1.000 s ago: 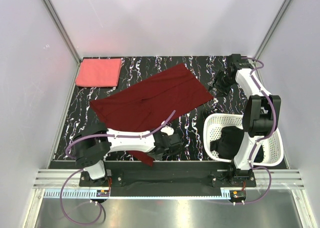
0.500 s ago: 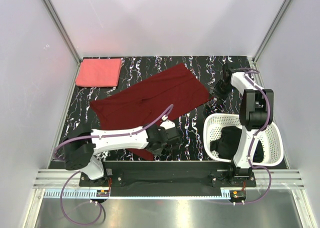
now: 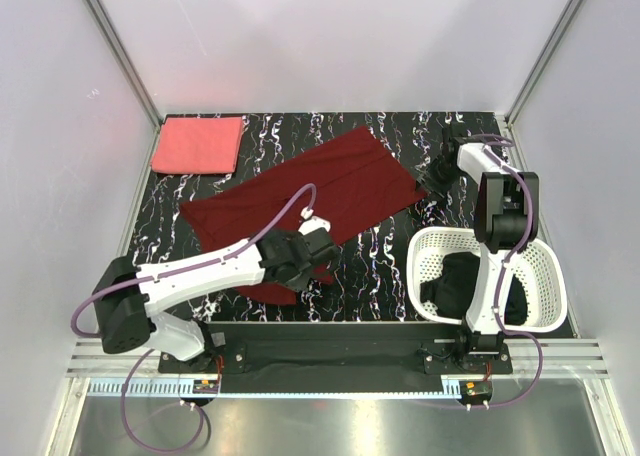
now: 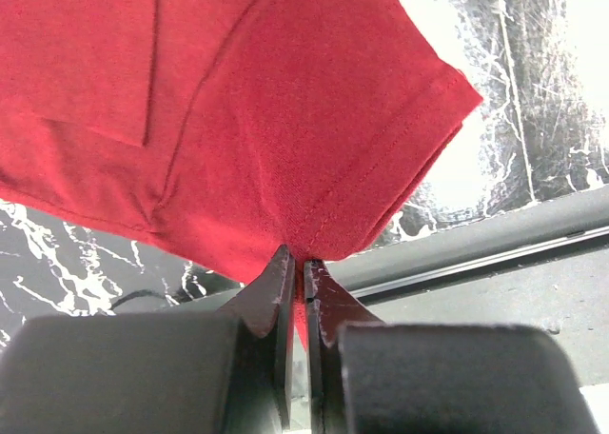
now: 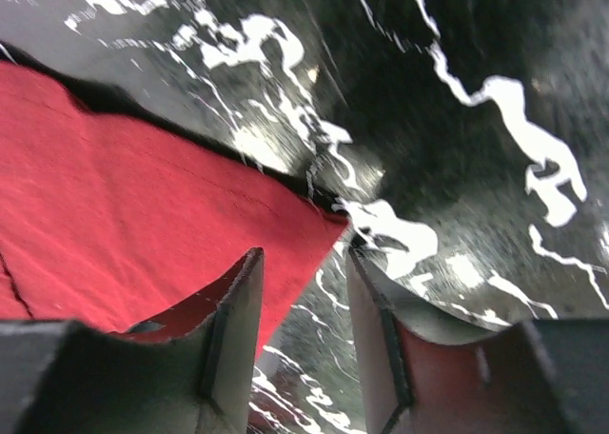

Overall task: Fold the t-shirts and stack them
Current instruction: Fold the tshirt

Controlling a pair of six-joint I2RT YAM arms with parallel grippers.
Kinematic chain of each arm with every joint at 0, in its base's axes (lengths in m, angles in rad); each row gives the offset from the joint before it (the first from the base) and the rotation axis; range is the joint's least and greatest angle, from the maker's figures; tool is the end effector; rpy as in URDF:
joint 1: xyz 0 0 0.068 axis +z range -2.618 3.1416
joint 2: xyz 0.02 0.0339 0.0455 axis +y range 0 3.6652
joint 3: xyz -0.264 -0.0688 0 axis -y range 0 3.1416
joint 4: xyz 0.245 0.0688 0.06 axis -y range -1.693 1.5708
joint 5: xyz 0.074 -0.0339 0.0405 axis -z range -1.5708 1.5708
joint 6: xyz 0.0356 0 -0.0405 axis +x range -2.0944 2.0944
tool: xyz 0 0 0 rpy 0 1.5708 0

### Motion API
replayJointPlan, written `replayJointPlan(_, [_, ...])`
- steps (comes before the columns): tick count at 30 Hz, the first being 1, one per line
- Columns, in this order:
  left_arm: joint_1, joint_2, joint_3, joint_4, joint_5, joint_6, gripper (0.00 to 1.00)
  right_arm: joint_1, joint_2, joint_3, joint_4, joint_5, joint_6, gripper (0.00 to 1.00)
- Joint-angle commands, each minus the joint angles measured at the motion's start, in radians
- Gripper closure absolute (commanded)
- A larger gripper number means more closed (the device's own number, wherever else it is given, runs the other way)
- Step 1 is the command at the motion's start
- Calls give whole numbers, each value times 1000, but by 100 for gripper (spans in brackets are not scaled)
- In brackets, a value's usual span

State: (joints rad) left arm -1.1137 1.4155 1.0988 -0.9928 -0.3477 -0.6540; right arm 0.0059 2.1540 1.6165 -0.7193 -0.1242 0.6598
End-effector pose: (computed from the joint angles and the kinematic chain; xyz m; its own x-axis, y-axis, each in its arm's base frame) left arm 0.1249 -0.2265 0.2512 -0.8280 0.3875 -0.4053 0.3793 0.9194 0.1041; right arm 0.4403 0.0070 0.1560 -0.7785 0.6037 -0.1718 0.5481 0.7873 0.2824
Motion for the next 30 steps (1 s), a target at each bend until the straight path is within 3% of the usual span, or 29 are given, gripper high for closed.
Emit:
replayJointPlan(1, [20, -52, 1, -6, -13, 33, 100, 2, 43, 42, 38, 9, 15, 54])
replayJointPlan(7, [48, -84, 12, -18, -28, 42, 100, 2, 49, 46, 55, -8, 29, 71])
replayJointPlan(10, [67, -105, 22, -32, -36, 54, 100, 0, 46, 68, 34, -9, 6, 89])
replayJointPlan(13, [98, -119, 55, -61, -53, 70, 100, 3, 18, 83, 0, 3, -15, 100])
replayJointPlan(19, [234, -119, 137, -78, -68, 154, 100, 3, -25, 140, -40, -32, -9, 100])
replayJointPlan(30, [463, 0, 277, -20, -94, 346, 100, 20, 78, 339, -97, -117, 41, 100])
